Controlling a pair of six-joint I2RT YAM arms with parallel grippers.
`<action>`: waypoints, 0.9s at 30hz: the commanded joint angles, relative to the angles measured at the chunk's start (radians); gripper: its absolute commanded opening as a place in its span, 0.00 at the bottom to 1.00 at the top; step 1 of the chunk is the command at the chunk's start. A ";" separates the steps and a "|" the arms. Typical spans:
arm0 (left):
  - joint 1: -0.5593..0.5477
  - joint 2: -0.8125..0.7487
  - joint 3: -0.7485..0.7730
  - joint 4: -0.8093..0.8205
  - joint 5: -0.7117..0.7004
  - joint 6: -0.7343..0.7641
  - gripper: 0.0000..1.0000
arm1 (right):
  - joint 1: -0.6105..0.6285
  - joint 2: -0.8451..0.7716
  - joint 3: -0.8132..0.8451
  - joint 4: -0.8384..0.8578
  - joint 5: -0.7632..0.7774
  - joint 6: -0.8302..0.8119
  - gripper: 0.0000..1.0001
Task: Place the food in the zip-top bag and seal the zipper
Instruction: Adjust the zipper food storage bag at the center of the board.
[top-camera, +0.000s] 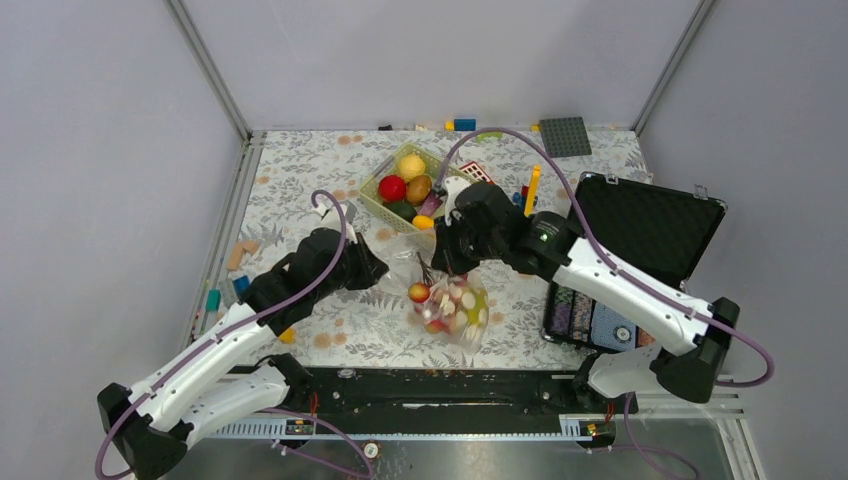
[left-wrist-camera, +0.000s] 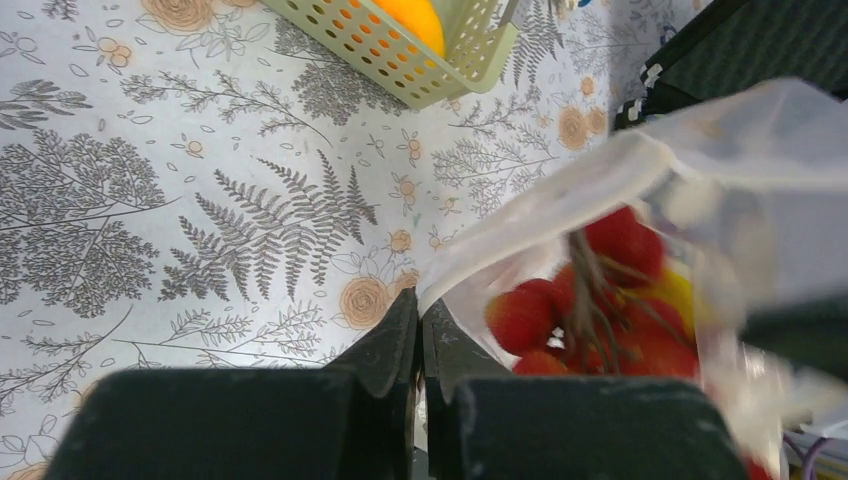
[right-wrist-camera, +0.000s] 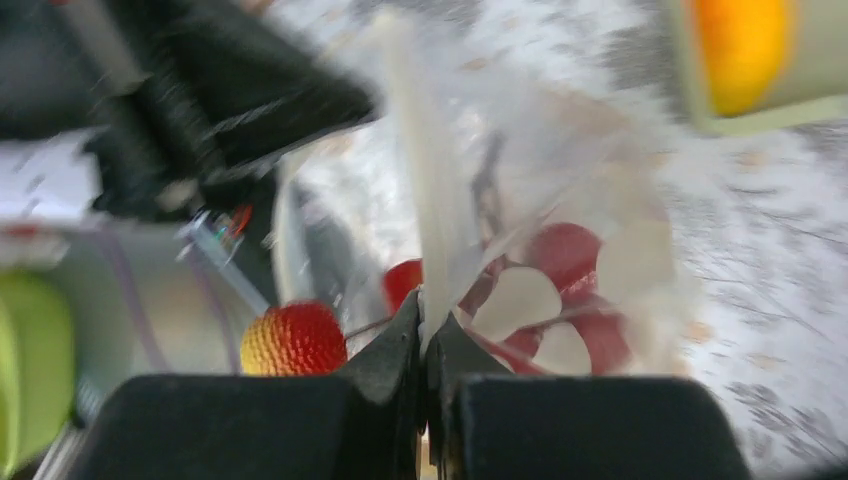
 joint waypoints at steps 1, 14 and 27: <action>0.000 -0.042 0.002 0.046 0.095 0.033 0.00 | -0.017 0.100 0.135 -0.235 0.582 0.051 0.00; 0.000 -0.116 -0.005 -0.058 0.035 0.053 0.00 | -0.017 0.080 0.035 -0.105 0.286 -0.029 0.00; 0.000 -0.143 0.150 -0.150 -0.154 0.016 0.00 | -0.017 0.066 0.025 0.097 -0.002 -0.103 0.00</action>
